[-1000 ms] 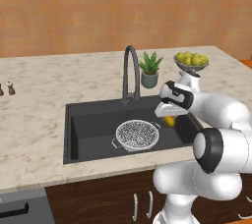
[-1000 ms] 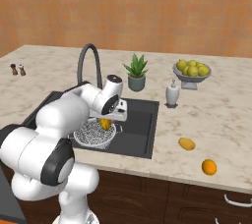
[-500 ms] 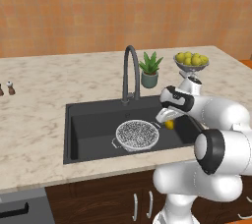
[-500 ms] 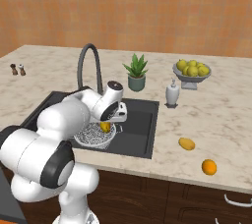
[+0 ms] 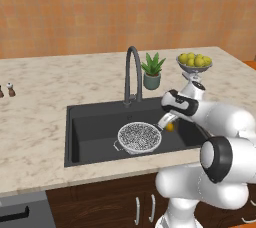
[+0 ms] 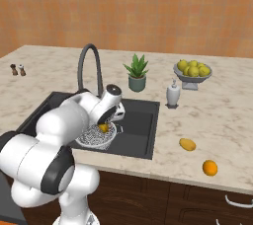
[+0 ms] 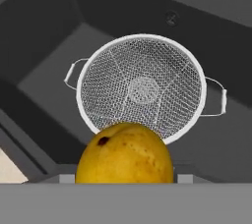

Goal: Put the colander in the sink, put the orange, mango, mango in the colander, and turn on the sink faucet and pour water over the colander.

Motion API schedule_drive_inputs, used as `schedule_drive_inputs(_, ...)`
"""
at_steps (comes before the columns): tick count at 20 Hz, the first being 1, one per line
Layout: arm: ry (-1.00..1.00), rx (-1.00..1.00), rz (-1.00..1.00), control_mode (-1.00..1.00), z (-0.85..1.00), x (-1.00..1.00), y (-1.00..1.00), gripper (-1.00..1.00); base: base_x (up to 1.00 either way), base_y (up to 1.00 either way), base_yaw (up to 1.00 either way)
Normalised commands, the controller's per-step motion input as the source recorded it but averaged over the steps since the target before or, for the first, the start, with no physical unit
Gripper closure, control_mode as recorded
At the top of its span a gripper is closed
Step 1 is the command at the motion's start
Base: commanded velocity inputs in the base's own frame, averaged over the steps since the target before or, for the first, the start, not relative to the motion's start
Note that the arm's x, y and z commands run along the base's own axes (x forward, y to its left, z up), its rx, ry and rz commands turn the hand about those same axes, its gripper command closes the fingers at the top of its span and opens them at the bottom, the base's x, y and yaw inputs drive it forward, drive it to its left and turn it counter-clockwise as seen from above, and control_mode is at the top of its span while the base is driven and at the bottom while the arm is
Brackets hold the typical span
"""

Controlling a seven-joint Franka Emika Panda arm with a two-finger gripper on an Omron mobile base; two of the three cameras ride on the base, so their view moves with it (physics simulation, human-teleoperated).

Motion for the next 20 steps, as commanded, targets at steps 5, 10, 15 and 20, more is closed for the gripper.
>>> schedule_drive_inputs(5,-0.21,0.0,0.16,-1.0,-0.17,0.0,0.19,1.0,0.0,0.0,0.0)
schedule_drive_inputs(10,-0.06,0.0,0.16,-1.0,-0.06,0.15,0.06,1.0,0.0,0.0,0.0)
schedule_drive_inputs(15,0.0,0.0,0.14,-1.0,-0.12,0.16,0.06,1.0,0.0,0.0,0.0)
schedule_drive_inputs(20,0.0,-0.01,0.12,-1.0,-0.11,0.03,0.13,1.0,0.0,0.0,0.0)
